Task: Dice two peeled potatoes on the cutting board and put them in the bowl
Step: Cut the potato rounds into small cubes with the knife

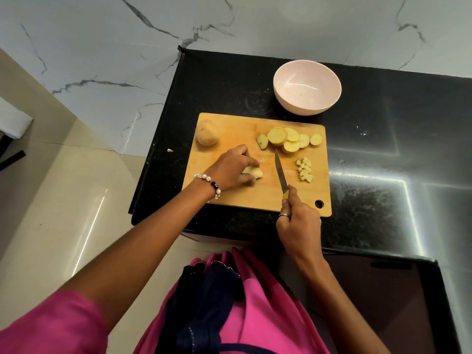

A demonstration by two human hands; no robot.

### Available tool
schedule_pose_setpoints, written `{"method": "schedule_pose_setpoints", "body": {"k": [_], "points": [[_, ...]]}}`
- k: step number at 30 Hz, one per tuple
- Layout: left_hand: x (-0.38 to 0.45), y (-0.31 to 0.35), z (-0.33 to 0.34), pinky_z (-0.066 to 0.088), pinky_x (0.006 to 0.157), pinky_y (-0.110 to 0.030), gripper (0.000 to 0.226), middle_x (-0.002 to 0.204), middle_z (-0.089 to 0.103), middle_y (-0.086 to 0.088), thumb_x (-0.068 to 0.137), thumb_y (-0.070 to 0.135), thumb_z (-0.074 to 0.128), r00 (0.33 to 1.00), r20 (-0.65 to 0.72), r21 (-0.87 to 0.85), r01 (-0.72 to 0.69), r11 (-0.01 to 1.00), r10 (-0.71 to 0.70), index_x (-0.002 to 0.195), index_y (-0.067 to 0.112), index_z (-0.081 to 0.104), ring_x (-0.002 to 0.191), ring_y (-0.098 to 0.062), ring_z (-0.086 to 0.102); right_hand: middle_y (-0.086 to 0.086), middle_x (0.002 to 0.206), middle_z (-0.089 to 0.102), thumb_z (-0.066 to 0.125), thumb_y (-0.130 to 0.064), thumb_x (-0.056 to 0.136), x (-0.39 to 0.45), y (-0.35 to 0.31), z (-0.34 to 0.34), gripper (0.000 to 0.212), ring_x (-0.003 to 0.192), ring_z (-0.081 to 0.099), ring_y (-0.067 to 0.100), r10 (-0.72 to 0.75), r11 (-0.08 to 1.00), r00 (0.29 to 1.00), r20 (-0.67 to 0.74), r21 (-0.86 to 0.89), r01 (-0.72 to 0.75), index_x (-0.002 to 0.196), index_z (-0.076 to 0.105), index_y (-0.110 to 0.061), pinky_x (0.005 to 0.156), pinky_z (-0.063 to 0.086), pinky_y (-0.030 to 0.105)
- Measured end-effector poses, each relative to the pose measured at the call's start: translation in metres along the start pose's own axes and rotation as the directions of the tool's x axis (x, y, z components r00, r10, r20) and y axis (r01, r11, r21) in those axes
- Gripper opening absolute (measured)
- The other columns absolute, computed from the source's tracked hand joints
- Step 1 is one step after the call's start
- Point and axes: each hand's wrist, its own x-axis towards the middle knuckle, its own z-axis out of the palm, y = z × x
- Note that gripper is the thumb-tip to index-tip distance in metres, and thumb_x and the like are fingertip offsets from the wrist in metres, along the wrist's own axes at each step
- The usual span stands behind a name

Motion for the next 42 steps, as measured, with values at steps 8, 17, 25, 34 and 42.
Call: {"method": "schedule_pose_setpoints", "body": {"k": [8, 17, 25, 34, 42], "points": [[-0.002, 0.026, 0.02, 0.046, 0.084, -0.029, 0.062, 0.107, 0.05, -0.005, 0.067, 0.028, 0.084, 0.953, -0.164, -0.213, 0.217, 0.953, -0.253, 0.123, 0.013, 0.062, 0.093, -0.019, 0.054, 0.015, 0.087, 0.065, 0.042, -0.011, 0.094, -0.001, 0.0, 0.009, 0.05, 0.075, 0.059, 0.034, -0.01, 0.992, 0.998, 0.063, -0.128, 0.018, 0.144, 0.035, -0.005, 0.06, 0.041, 0.038], [-0.005, 0.019, 0.015, 0.05, 0.08, -0.019, 0.056, 0.101, 0.054, -0.005, 0.065, 0.009, 0.084, 0.94, -0.149, -0.333, 0.245, 0.911, -0.307, 0.118, 0.01, 0.065, 0.082, -0.015, 0.06, 0.017, 0.102, 0.06, 0.038, -0.012, 0.094, -0.008, -0.001, 0.017, 0.056, 0.085, 0.057, 0.038, 0.014, 0.966, 0.99, 0.139, -0.257, 0.022, 0.148, 0.024, -0.008, 0.063, 0.031, 0.036], [-0.002, 0.02, 0.018, 0.053, 0.084, -0.033, 0.058, 0.102, 0.056, -0.004, 0.064, 0.015, 0.085, 0.936, -0.15, -0.303, 0.264, 0.916, -0.319, 0.119, 0.015, 0.065, 0.083, -0.017, 0.061, 0.019, 0.095, 0.061, 0.043, -0.01, 0.093, -0.007, -0.002, 0.012, 0.055, 0.078, 0.057, 0.039, -0.016, 0.968, 0.996, 0.083, -0.247, 0.036, 0.147, 0.03, -0.006, 0.059, 0.03, 0.035], [0.003, 0.022, 0.014, 0.05, 0.088, -0.035, 0.052, 0.107, 0.056, -0.004, 0.07, 0.022, 0.082, 0.954, -0.111, -0.259, 0.242, 0.935, -0.278, 0.119, 0.018, 0.065, 0.092, -0.019, 0.059, 0.017, 0.098, 0.06, 0.04, -0.012, 0.095, -0.004, -0.009, 0.017, 0.056, 0.08, 0.057, 0.034, -0.038, 0.971, 0.994, 0.098, -0.233, 0.06, 0.148, 0.025, -0.007, 0.061, 0.031, 0.033], [0.001, 0.021, 0.018, 0.05, 0.084, -0.032, 0.051, 0.098, 0.056, 0.001, 0.069, 0.022, 0.083, 0.948, -0.168, -0.293, 0.213, 0.932, -0.27, 0.116, 0.015, 0.067, 0.08, -0.014, 0.057, 0.019, 0.106, 0.058, 0.036, -0.013, 0.094, -0.003, -0.015, 0.023, 0.06, 0.087, 0.057, 0.036, 0.016, 0.959, 0.99, 0.139, -0.281, 0.024, 0.15, 0.016, -0.007, 0.065, 0.035, 0.036]]}}
